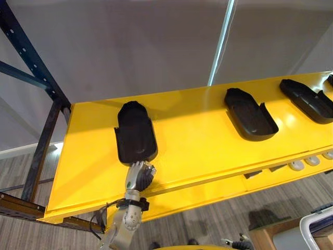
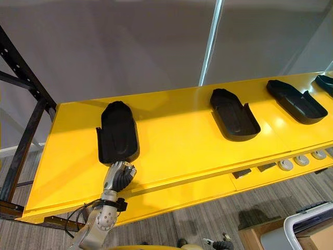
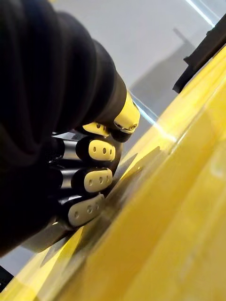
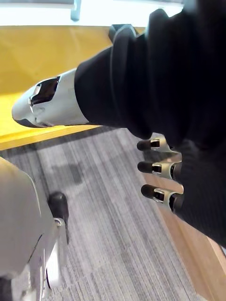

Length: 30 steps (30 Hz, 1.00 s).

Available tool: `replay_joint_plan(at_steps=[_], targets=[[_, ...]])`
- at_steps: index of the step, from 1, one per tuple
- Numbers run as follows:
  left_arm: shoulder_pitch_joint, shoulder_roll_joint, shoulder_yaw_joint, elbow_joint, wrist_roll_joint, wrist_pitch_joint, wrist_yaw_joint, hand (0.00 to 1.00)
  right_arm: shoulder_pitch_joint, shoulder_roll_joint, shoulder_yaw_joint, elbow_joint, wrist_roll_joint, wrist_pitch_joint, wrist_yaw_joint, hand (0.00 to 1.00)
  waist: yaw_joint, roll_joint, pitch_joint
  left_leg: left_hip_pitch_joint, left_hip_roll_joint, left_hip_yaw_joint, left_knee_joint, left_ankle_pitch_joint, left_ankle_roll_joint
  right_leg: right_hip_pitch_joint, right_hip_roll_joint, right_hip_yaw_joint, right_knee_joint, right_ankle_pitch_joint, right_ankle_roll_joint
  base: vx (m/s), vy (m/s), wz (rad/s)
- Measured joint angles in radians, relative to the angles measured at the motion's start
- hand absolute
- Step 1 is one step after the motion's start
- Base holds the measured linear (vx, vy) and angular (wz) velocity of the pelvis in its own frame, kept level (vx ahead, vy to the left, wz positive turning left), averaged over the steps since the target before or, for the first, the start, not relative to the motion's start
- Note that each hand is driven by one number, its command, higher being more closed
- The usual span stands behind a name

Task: Walk over and take plastic housings, then place them on the shelf

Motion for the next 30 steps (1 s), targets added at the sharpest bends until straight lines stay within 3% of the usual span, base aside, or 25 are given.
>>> replay_joint_plan(at_steps=[5, 20, 26, 30], targets=[[-0.045, -0.010, 0.024, 0.039, 0.000, 0.029, 0.019, 1.00, -0.001, -0.001, 0.000, -0.001, -0.001, 0.008, 0.000, 0.00, -0.001, 0.003, -0.002, 0.000, 0.000, 0.005, 0.000, 0.000, 0.000, -0.001, 0.000, 0.006, -0.001, 0.002, -0.002, -0.01, -0.009, -0.02], [-0.063, -0.034, 0.051, 0.053, -0.012, 0.050, 0.024, 1.00, -0.001, -0.002, -0.001, -0.005, -0.025, 0.013, 0.000, 0.00, -0.003, 0.004, -0.002, -0.003, -0.001, 0.009, 0.000, -0.003, -0.004, -0.007, -0.001, 0.009, -0.001, 0.005, 0.002, -0.01, -0.008, -0.01], [-0.051, -0.044, 0.032, -0.057, -0.044, 0.056, 0.015, 1.00, -0.001, -0.002, 0.000, -0.004, -0.029, 0.013, -0.001, 0.00, -0.001, 0.003, -0.004, -0.021, -0.006, -0.014, 0.000, 0.002, 0.003, -0.015, -0.006, -0.018, 0.000, 0.008, 0.002, 0.01, -0.021, 0.10], [-0.042, -0.038, 0.030, -0.284, -0.078, 0.023, 0.022, 1.00, 0.000, -0.004, 0.006, 0.000, -0.029, 0.012, -0.003, 0.00, 0.003, 0.002, -0.005, -0.015, -0.006, -0.023, 0.001, 0.004, 0.006, 0.000, -0.008, -0.030, -0.001, 0.008, 0.002, 0.03, -0.031, 0.11]])
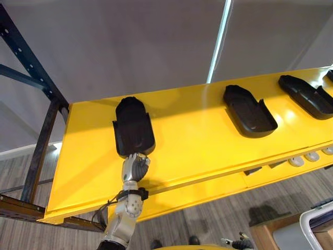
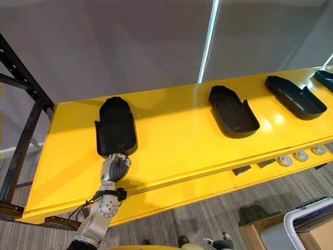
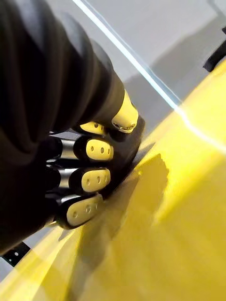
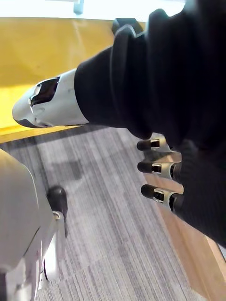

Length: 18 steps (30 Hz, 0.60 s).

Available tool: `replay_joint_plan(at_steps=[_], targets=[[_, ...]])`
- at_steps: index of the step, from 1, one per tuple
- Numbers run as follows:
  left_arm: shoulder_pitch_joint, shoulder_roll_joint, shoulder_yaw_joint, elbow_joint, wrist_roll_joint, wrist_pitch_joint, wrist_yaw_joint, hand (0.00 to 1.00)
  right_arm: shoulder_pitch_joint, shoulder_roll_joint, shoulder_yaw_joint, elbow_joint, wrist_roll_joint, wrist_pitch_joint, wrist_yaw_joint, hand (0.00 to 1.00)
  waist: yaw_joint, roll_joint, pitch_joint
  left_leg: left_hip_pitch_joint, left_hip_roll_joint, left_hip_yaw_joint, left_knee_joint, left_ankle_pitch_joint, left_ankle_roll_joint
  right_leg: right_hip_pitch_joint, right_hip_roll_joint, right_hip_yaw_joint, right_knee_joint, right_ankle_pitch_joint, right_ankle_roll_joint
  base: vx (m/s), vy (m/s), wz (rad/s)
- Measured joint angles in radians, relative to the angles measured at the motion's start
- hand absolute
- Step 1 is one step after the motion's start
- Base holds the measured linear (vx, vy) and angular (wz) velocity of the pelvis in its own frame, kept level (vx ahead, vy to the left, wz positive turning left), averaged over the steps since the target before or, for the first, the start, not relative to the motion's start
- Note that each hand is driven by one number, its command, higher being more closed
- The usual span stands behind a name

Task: Walk over and take plastic housings, then place them on the shelf

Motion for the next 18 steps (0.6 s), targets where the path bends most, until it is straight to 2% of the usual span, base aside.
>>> replay_joint_plan(at_steps=[2, 5, 8, 13, 14, 16, 18], targets=[[0.000, 0.003, 0.012, -0.133, -0.038, -0.040, 0.022, 1.00, -0.001, -0.002, 0.003, 0.008, 0.001, -0.001, 0.000, 0.00, 0.002, -0.001, -0.001, -0.003, 0.002, -0.004, 0.000, 0.002, 0.002, 0.003, 0.002, -0.001, 0.002, 0.000, 0.000, 0.02, -0.039, 0.05], [0.000, 0.000, 0.057, -0.244, -0.092, -0.085, 0.061, 1.00, -0.001, -0.002, 0.003, 0.016, 0.001, -0.002, -0.001, 0.00, 0.003, 0.000, -0.001, 0.003, 0.004, -0.017, 0.000, 0.004, 0.004, 0.013, 0.005, -0.008, 0.003, 0.000, 0.000, -0.02, -0.045, 0.10], [0.001, -0.040, 0.169, -0.296, -0.156, -0.113, 0.130, 1.00, -0.001, -0.004, 0.003, 0.020, 0.001, -0.003, -0.001, 0.00, 0.011, 0.001, -0.002, 0.005, 0.006, -0.039, 0.000, 0.009, 0.008, 0.016, 0.006, -0.019, 0.016, -0.001, -0.003, -0.06, -0.043, 0.16], [0.084, -0.082, 0.297, -0.299, -0.228, -0.113, 0.231, 1.00, 0.000, -0.007, 0.003, 0.038, 0.001, -0.007, -0.022, 0.00, 0.033, -0.002, -0.001, 0.001, 0.004, -0.076, -0.001, 0.010, 0.002, 0.019, 0.003, -0.046, 0.034, -0.005, -0.008, -0.08, -0.012, 0.20], [0.101, -0.086, 0.306, -0.299, -0.243, -0.113, 0.239, 1.00, 0.000, -0.007, 0.003, 0.038, 0.001, -0.007, -0.025, 0.00, 0.035, -0.005, -0.001, 0.001, 0.004, -0.079, -0.001, 0.010, 0.002, 0.019, 0.003, -0.048, 0.036, -0.006, -0.009, -0.07, -0.010, 0.18], [0.155, -0.104, 0.344, -0.269, -0.265, -0.109, 0.261, 1.00, 0.013, -0.001, 0.003, 0.037, 0.002, -0.007, -0.040, 0.00, 0.060, -0.014, -0.004, -0.001, 0.004, -0.092, -0.001, 0.009, 0.003, 0.021, 0.003, -0.059, 0.037, -0.008, -0.012, -0.06, -0.014, 0.14], [0.180, -0.118, 0.373, -0.220, -0.286, -0.096, 0.269, 1.00, 0.014, 0.004, 0.004, 0.037, 0.002, -0.006, -0.044, 0.00, 0.062, -0.022, -0.005, -0.004, 0.004, -0.100, -0.001, 0.009, 0.003, 0.029, 0.002, -0.074, 0.036, -0.010, -0.012, -0.07, -0.026, 0.22]])
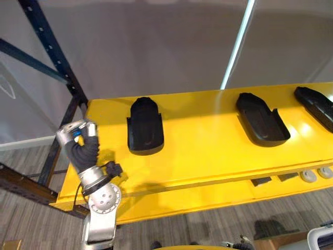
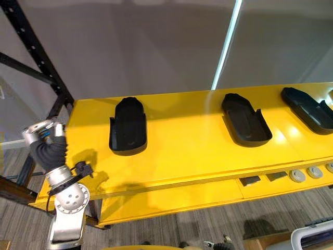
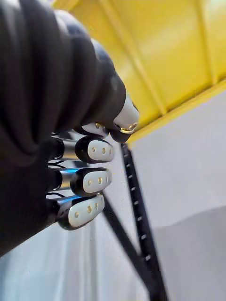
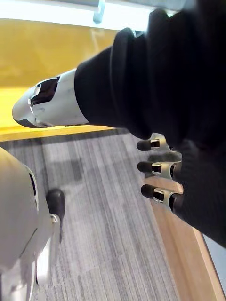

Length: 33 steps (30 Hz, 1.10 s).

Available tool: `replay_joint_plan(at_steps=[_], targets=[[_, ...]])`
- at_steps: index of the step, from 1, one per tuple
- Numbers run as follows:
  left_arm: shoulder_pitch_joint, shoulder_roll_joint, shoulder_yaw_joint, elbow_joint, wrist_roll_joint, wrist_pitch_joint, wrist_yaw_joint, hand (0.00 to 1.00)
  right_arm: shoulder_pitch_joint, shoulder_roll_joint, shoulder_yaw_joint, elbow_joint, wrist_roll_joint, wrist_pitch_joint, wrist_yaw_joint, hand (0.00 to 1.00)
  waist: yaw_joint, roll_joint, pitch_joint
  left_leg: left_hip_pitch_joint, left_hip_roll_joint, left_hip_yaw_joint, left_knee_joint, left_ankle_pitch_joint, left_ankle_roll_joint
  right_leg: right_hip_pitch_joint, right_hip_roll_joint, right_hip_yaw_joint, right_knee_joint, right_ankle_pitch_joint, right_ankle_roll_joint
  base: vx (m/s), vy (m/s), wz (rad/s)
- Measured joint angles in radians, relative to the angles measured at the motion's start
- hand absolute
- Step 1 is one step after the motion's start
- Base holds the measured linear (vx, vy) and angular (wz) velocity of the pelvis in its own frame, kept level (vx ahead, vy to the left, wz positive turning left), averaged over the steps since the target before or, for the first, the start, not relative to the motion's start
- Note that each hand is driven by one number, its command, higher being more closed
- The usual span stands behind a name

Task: Walk over and take plastic housings, then place them on the shelf

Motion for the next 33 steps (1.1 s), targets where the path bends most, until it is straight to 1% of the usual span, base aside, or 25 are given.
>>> replay_joint_plan(at_steps=[1, 4, 7, 8, 9, 10, 12, 13, 15, 16, 18, 20, 21, 22, 23, 24, 25, 26, 27, 28, 30, 33], targets=[[0.017, -0.013, 0.019, 0.065, -0.006, 0.023, 0.015, 1.00, 0.002, 0.002, 0.005, -0.002, 0.000, 0.001, -0.001, 0.00, 0.003, -0.006, -0.001, 0.003, 0.001, 0.001, 0.000, 0.000, 0.000, 0.007, 0.000, -0.006, -0.002, -0.010, 0.007, -0.07, -0.030, 0.18], [0.029, -0.040, 0.038, 0.174, -0.042, 0.057, 0.016, 1.00, 0.004, 0.007, 0.009, -0.016, 0.001, 0.005, -0.001, 0.00, 0.011, -0.016, -0.001, 0.003, 0.004, 0.015, 0.000, 0.000, 0.000, 0.007, -0.002, -0.021, -0.005, -0.013, 0.008, -0.03, -0.013, 0.09], [0.031, -0.062, 0.057, 0.306, -0.085, 0.084, 0.010, 1.00, 0.026, 0.022, 0.009, -0.049, 0.007, 0.011, -0.001, 0.00, 0.026, -0.034, -0.003, 0.009, 0.012, 0.052, 0.000, 0.001, -0.002, 0.010, -0.002, -0.026, -0.006, -0.013, 0.009, 0.02, -0.002, 0.01], [0.032, -0.062, 0.067, 0.336, -0.093, 0.091, 0.008, 1.00, 0.026, 0.026, 0.009, -0.053, 0.008, 0.012, -0.001, 0.00, 0.027, -0.035, -0.003, 0.015, 0.012, 0.052, 0.000, 0.002, -0.003, 0.014, -0.003, -0.029, -0.006, -0.013, 0.010, 0.07, 0.000, -0.02], [0.032, -0.063, 0.077, 0.399, -0.114, 0.103, 0.001, 1.00, 0.031, 0.032, 0.009, -0.068, 0.010, 0.015, -0.001, 0.00, 0.024, -0.040, -0.002, 0.027, 0.011, 0.052, 0.000, 0.009, -0.010, 0.026, -0.004, -0.032, -0.004, -0.013, 0.010, 0.08, 0.007, 0.03], [0.032, -0.063, 0.080, 0.457, -0.131, 0.116, -0.025, 1.00, 0.038, 0.037, 0.009, -0.084, 0.019, 0.015, -0.001, 0.00, 0.023, -0.038, 0.000, 0.038, 0.010, 0.053, 0.000, 0.007, -0.008, 0.038, -0.007, -0.035, -0.003, -0.018, 0.015, 0.07, 0.010, 0.05], [0.032, -0.062, 0.078, 0.525, -0.140, 0.123, -0.048, 1.00, 0.040, 0.046, 0.009, -0.098, 0.028, 0.016, -0.001, 0.00, 0.024, -0.043, -0.003, 0.044, 0.005, 0.051, 0.000, 0.003, -0.004, 0.044, -0.011, -0.042, -0.002, -0.027, 0.023, 0.03, 0.018, 0.08], [0.032, -0.061, 0.079, 0.598, -0.152, 0.126, -0.079, 0.00, 0.040, 0.051, 0.009, -0.121, 0.028, 0.018, 0.000, 0.00, 0.025, -0.042, -0.004, 0.044, 0.002, 0.052, 0.000, 0.000, 0.000, 0.045, -0.015, -0.044, -0.001, -0.032, 0.020, 0.01, 0.028, 0.07], [0.029, -0.062, 0.078, 0.741, -0.175, 0.136, -0.130, 0.00, 0.035, 0.057, 0.006, -0.143, 0.028, 0.019, 0.001, 0.00, 0.024, -0.038, -0.004, 0.049, -0.003, 0.054, 0.000, -0.007, 0.000, 0.044, -0.018, -0.042, -0.001, -0.035, 0.021, 0.05, 0.029, -0.01], [0.029, -0.060, 0.078, 0.784, -0.182, 0.140, -0.145, 0.00, 0.032, 0.059, 0.003, -0.148, 0.028, 0.020, 0.001, 0.00, 0.025, -0.038, -0.004, 0.050, -0.004, 0.055, 0.000, -0.008, 0.001, 0.044, -0.019, -0.042, -0.001, -0.036, 0.020, 0.06, 0.022, -0.06], [0.021, -0.049, 0.077, 0.939, -0.201, 0.150, -0.196, 0.00, 0.023, 0.069, -0.002, -0.154, 0.029, 0.021, 0.003, 0.00, 0.024, -0.037, -0.004, 0.053, -0.005, 0.061, 0.000, -0.014, 0.000, 0.045, -0.020, -0.036, -0.001, -0.039, 0.018, 0.05, 0.006, -0.08], [-0.001, -0.045, 0.084, 1.049, -0.231, 0.162, -0.261, 0.00, 0.009, 0.073, -0.014, -0.151, 0.028, 0.025, 0.007, 0.00, 0.026, -0.032, 0.000, 0.055, -0.005, 0.068, 0.000, -0.017, 0.001, 0.045, -0.019, -0.023, -0.003, -0.041, 0.019, 0.05, -0.010, -0.09], [-0.009, -0.040, 0.083, 1.065, -0.231, 0.161, -0.274, 0.00, 0.003, 0.077, -0.021, -0.147, 0.028, 0.027, 0.007, 0.00, 0.026, -0.030, 0.001, 0.056, -0.004, 0.068, 0.000, -0.017, 0.000, 0.045, -0.018, -0.021, -0.003, -0.041, 0.019, 0.04, -0.020, -0.12], [-0.019, -0.032, 0.081, 1.096, -0.231, 0.161, -0.299, 0.00, -0.009, 0.085, -0.027, -0.137, 0.028, 0.027, 0.008, 0.00, 0.026, -0.021, 0.005, 0.060, -0.003, 0.075, 0.000, -0.017, 0.000, 0.046, -0.017, -0.016, -0.003, -0.042, 0.018, 0.02, -0.020, -0.16], [-0.026, -0.030, 0.080, 1.110, -0.230, 0.161, -0.305, 0.00, -0.017, 0.090, -0.031, -0.127, 0.028, 0.027, 0.009, 0.00, 0.025, -0.016, 0.005, 0.062, -0.003, 0.079, 0.000, -0.017, 0.000, 0.045, -0.016, -0.010, -0.003, -0.042, 0.018, 0.03, -0.031, -0.26], [-0.040, -0.027, 0.078, 1.135, -0.230, 0.161, -0.321, 0.00, -0.030, 0.097, -0.041, -0.113, 0.028, 0.028, 0.010, 0.00, 0.024, -0.005, 0.009, 0.065, -0.002, 0.085, 0.000, -0.018, -0.001, 0.044, -0.015, 0.004, -0.004, -0.042, 0.018, 0.03, -0.029, -0.22], [-0.050, -0.026, 0.076, 1.155, -0.229, 0.161, -0.340, 0.00, -0.043, 0.089, -0.044, -0.107, 0.027, 0.031, 0.014, 0.00, 0.020, -0.002, 0.012, 0.067, -0.002, 0.089, 0.000, -0.018, -0.001, 0.044, -0.014, 0.007, -0.005, -0.042, 0.018, 0.03, -0.031, -0.17], [-0.053, -0.026, 0.076, 1.159, -0.229, 0.160, -0.342, 0.00, -0.043, 0.088, -0.044, -0.107, 0.027, 0.032, 0.015, 0.00, 0.020, -0.002, 0.013, 0.067, -0.001, 0.090, 0.000, -0.018, -0.001, 0.044, -0.013, 0.007, -0.005, -0.042, 0.018, 0.02, -0.031, -0.09], [-0.066, -0.025, 0.075, 1.176, -0.229, 0.160, -0.349, 0.00, -0.048, 0.085, -0.049, -0.107, 0.027, 0.033, 0.021, 0.00, 0.020, 0.011, 0.024, 0.067, -0.001, 0.092, 0.000, -0.018, -0.001, 0.044, -0.013, 0.009, -0.007, -0.042, 0.018, 0.01, -0.034, -0.05], [-0.077, -0.024, 0.072, 1.192, -0.228, 0.159, -0.364, 0.00, -0.055, 0.081, -0.052, -0.105, 0.027, 0.033, 0.025, 0.00, 0.020, 0.010, 0.026, 0.067, -0.001, 0.092, 0.000, -0.018, 0.000, 0.043, -0.012, 0.010, -0.008, -0.042, 0.018, 0.01, -0.034, -0.04], [-0.087, -0.021, 0.064, 1.209, -0.229, 0.158, -0.384, 0.00, -0.068, 0.072, -0.064, -0.080, 0.027, 0.034, 0.026, 0.00, 0.019, 0.018, 0.032, 0.067, 0.000, 0.092, 0.000, -0.018, -0.001, 0.045, -0.011, 0.011, -0.012, -0.042, 0.018, 0.01, -0.017, -0.01], [-0.090, -0.015, 0.058, 1.216, -0.229, 0.149, -0.401, 0.00, -0.084, 0.072, -0.083, -0.068, 0.027, 0.035, 0.026, 0.00, 0.019, 0.021, 0.034, 0.067, 0.000, 0.092, 0.000, -0.019, -0.001, 0.049, -0.010, 0.016, -0.019, -0.042, 0.017, 0.01, -0.025, 0.00]])
